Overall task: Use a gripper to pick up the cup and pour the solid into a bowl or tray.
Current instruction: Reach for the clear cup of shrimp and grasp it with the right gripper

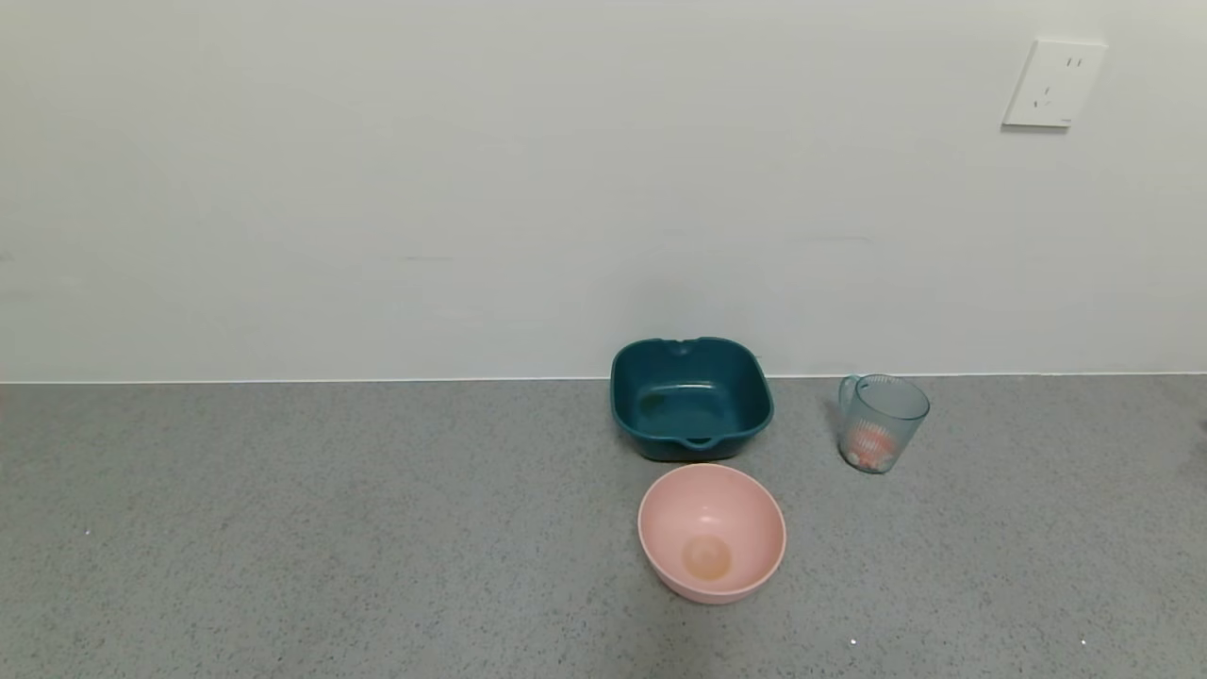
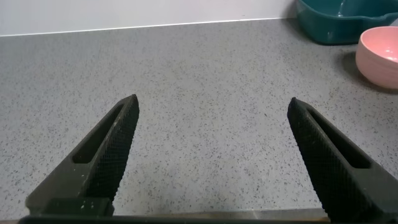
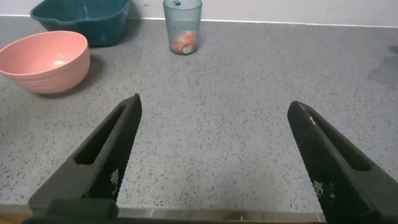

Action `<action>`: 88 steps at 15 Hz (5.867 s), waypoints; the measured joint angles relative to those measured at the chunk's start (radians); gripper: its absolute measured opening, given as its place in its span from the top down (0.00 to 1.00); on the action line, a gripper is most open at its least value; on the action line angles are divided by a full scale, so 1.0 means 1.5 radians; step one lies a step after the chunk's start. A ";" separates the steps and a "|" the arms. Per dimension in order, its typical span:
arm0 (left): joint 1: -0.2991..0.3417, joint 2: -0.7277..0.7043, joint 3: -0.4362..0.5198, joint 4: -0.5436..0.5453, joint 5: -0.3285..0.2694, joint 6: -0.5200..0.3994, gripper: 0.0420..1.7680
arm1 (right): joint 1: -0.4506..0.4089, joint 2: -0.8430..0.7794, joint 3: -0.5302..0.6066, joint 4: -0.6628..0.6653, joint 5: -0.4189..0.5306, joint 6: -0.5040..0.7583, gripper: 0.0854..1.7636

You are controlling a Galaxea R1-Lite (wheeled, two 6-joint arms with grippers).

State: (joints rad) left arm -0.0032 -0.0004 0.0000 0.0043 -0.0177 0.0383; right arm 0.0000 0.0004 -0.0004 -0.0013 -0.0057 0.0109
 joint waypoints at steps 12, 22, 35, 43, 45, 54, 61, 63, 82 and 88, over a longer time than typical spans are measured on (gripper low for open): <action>0.000 0.000 0.000 0.000 0.000 0.000 0.03 | 0.000 0.038 -0.096 0.010 -0.020 0.001 0.03; 0.000 0.000 0.000 0.000 0.000 0.000 0.03 | -0.004 0.446 -0.423 -0.008 -0.024 -0.006 0.03; 0.000 0.000 0.000 0.000 0.000 0.000 0.03 | -0.004 0.968 -0.339 -0.372 -0.023 -0.012 0.03; 0.000 0.000 0.000 0.000 0.000 0.000 0.03 | 0.004 1.233 -0.268 -0.661 -0.006 -0.009 0.03; 0.000 0.000 0.000 0.000 0.000 0.000 0.03 | 0.013 1.297 -0.272 -0.743 -0.003 -0.008 0.03; 0.000 0.000 0.000 0.000 0.000 0.000 0.03 | 0.037 1.493 -0.341 -0.952 -0.002 -0.023 0.03; 0.000 0.000 0.000 0.000 0.000 0.000 0.03 | 0.040 1.552 -0.397 -0.987 0.007 -0.020 0.03; 0.000 0.000 0.000 0.000 0.000 0.000 0.03 | 0.044 1.555 -0.412 -0.985 0.007 -0.020 0.03; 0.000 0.000 0.000 0.000 0.000 0.000 0.03 | 0.044 1.611 -0.588 -0.930 0.000 -0.023 0.03; 0.000 0.000 0.000 0.000 0.000 0.000 0.03 | 0.043 1.617 -0.600 -0.929 0.000 -0.023 0.22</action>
State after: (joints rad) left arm -0.0032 -0.0004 0.0000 0.0043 -0.0172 0.0383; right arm 0.0643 2.4260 -0.9009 -1.3951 -0.0062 -0.0240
